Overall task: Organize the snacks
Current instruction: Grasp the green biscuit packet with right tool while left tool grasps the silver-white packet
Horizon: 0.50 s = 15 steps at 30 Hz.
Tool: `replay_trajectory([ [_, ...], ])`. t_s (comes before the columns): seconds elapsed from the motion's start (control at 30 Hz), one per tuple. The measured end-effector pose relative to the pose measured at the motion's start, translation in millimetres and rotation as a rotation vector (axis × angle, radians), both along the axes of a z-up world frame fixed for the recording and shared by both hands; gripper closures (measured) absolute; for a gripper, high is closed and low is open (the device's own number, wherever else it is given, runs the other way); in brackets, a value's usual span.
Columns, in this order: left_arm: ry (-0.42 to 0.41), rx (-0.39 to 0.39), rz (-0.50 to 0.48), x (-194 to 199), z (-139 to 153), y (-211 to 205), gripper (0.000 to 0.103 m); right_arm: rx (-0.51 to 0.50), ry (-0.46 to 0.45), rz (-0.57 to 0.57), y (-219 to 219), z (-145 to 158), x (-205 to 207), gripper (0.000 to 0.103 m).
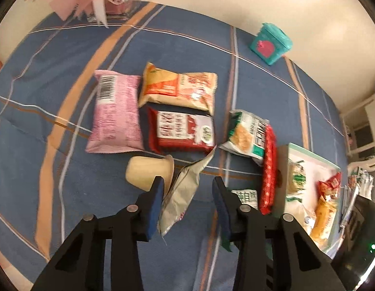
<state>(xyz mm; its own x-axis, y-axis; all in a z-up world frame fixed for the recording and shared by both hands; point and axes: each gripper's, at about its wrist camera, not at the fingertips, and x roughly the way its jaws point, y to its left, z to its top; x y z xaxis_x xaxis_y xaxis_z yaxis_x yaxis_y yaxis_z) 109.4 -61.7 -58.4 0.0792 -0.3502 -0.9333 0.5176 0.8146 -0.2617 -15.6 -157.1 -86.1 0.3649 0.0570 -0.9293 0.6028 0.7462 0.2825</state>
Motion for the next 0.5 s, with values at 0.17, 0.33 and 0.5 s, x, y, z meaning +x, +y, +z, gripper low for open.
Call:
replay_trajectory([
  [0.17, -0.005, -0.001, -0.047, -5, -6, -17, 0.068, 0.007, 0.004, -0.001, -3, -1, -3, 0.061],
  [0.33, -0.007, 0.07, -0.056, -5, -25, -33, 0.069, 0.011, 0.004, -0.002, -4, -3, -1, 0.061],
  [0.5, 0.019, 0.111, -0.018, 1, -41, -31, 0.072, 0.011, 0.005, -0.001, -6, -4, 4, 0.061],
])
